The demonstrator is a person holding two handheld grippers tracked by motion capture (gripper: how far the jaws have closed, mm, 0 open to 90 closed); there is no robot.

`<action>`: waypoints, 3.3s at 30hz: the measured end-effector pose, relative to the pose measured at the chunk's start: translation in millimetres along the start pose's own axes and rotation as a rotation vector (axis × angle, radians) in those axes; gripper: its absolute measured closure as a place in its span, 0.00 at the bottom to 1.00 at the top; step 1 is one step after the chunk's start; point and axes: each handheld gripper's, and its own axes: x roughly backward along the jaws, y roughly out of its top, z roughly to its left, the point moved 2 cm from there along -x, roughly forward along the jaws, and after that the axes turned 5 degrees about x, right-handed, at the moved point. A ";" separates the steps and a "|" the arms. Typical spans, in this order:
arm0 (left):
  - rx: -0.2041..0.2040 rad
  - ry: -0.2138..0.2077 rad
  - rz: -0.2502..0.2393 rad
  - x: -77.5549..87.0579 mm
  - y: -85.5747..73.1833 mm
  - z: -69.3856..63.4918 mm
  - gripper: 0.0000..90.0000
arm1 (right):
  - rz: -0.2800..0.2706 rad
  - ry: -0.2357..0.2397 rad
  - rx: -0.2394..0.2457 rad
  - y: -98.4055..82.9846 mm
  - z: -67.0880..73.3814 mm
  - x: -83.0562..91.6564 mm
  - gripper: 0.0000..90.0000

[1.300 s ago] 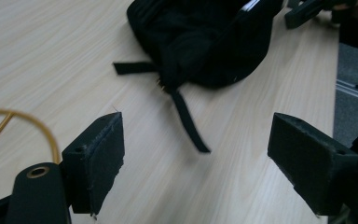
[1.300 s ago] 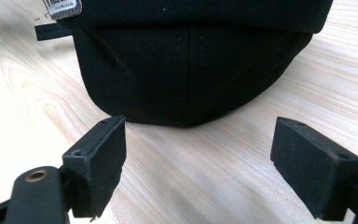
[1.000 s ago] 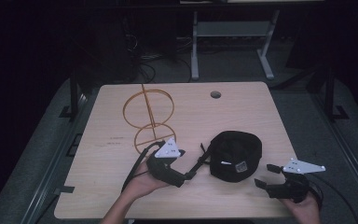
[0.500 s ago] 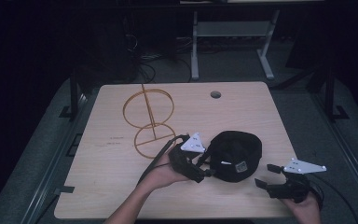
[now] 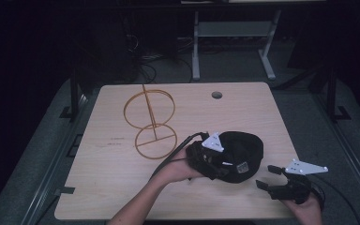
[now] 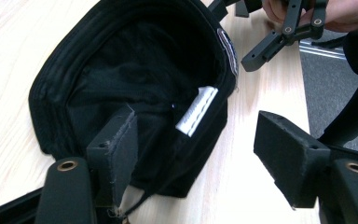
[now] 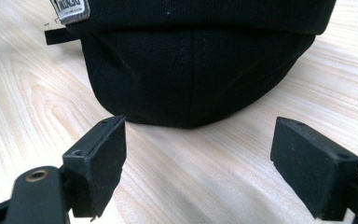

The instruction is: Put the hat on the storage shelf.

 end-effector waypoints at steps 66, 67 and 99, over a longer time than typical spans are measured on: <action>0.111 -0.112 -0.195 48.9 52.3 24.4 0.89 | -0.154 0.037 0.053 48.5 29.1 6.3 0.16; 0.111 -0.114 -0.196 49.8 53.6 24.3 0.89 | -0.160 0.039 0.053 50.8 29.5 5.8 0.16; 0.039 -0.223 -0.204 48.3 77.8 4.8 0.89 | -0.283 0.101 0.094 69.3 28.3 2.7 0.92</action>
